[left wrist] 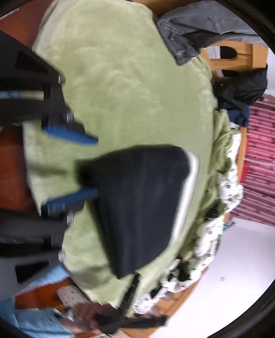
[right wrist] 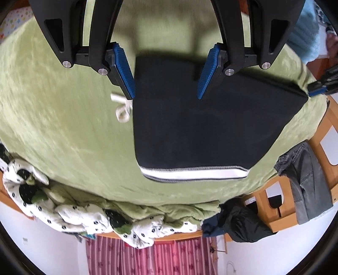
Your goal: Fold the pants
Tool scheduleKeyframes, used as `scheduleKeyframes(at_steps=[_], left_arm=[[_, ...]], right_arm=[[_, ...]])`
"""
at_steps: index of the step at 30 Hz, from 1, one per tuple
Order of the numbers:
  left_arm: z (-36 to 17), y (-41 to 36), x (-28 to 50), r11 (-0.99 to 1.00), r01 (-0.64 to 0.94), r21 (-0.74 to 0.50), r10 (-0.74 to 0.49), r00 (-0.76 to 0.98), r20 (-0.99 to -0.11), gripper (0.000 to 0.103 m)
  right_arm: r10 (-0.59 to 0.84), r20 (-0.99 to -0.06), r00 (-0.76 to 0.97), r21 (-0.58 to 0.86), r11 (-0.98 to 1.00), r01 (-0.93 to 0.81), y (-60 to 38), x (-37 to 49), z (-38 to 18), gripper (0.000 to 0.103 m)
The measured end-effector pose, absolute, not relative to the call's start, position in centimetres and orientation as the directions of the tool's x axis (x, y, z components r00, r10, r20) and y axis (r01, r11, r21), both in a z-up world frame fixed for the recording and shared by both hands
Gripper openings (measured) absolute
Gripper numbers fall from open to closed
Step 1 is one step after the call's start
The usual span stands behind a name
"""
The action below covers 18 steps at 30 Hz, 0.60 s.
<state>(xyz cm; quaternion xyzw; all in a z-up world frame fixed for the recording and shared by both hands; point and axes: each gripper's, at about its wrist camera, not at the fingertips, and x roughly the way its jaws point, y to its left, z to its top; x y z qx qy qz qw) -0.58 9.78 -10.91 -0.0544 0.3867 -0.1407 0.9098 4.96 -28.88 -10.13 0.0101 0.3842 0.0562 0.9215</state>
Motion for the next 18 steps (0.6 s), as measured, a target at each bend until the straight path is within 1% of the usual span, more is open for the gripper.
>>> scheduleKeyframes(at_steps=[5,7,9,10,12,13,15,17,18], left_arm=[[-9.3,6.8,3.3,0.958,0.220,-0.184,-0.287,0.692,-0.662,0.049],[-10.3,5.4,4.9,0.966,0.206,-0.156,-0.256,0.680,-0.687,0.049],[-12.7,4.0,6.3,0.970,0.206,-0.129,-0.231,0.619,-0.750,0.050],[-13.6,3.5,6.4,0.975,0.203,-0.094,-0.202,0.615,-0.762,0.055],[-13.5,3.1,5.9,0.972,0.217,-0.085,-0.208,0.643,-0.737,0.057],[-13.3,3.1,6.1,0.972,0.217,-0.093,-0.213,0.638,-0.740,0.057],[-12.6,3.7,7.0,0.965,0.206,-0.160,-0.256,0.629,-0.734,0.057],[-12.0,4.4,8.6,0.957,0.188,-0.219,-0.289,0.625,-0.725,0.057],[-11.6,4.4,9.7,0.958,0.179,-0.224,-0.286,0.626,-0.725,0.057]], right_arm=[[0.180,-0.700,0.692,0.098,0.983,-0.157,-26.8,6.7,-11.6,0.060],[0.146,-0.720,0.679,0.049,0.986,-0.161,-25.7,7.1,-12.9,0.061],[0.101,-0.706,0.701,-0.027,0.985,-0.169,-24.6,6.6,-13.5,0.061],[0.106,-0.708,0.698,-0.044,0.980,-0.193,-24.4,6.3,-13.4,0.061],[0.130,-0.719,0.682,-0.044,0.972,-0.232,-24.8,6.2,-13.1,0.061],[0.158,-0.724,0.672,-0.019,0.968,-0.248,-25.4,6.2,-12.8,0.061],[0.184,-0.706,0.683,0.020,0.970,-0.241,-26.9,6.6,-11.9,0.061],[0.165,-0.674,0.720,0.025,0.979,-0.201,-28.0,7.4,-11.0,0.061],[0.151,-0.664,0.732,0.024,0.983,-0.181,-28.6,8.2,-10.5,0.062]])
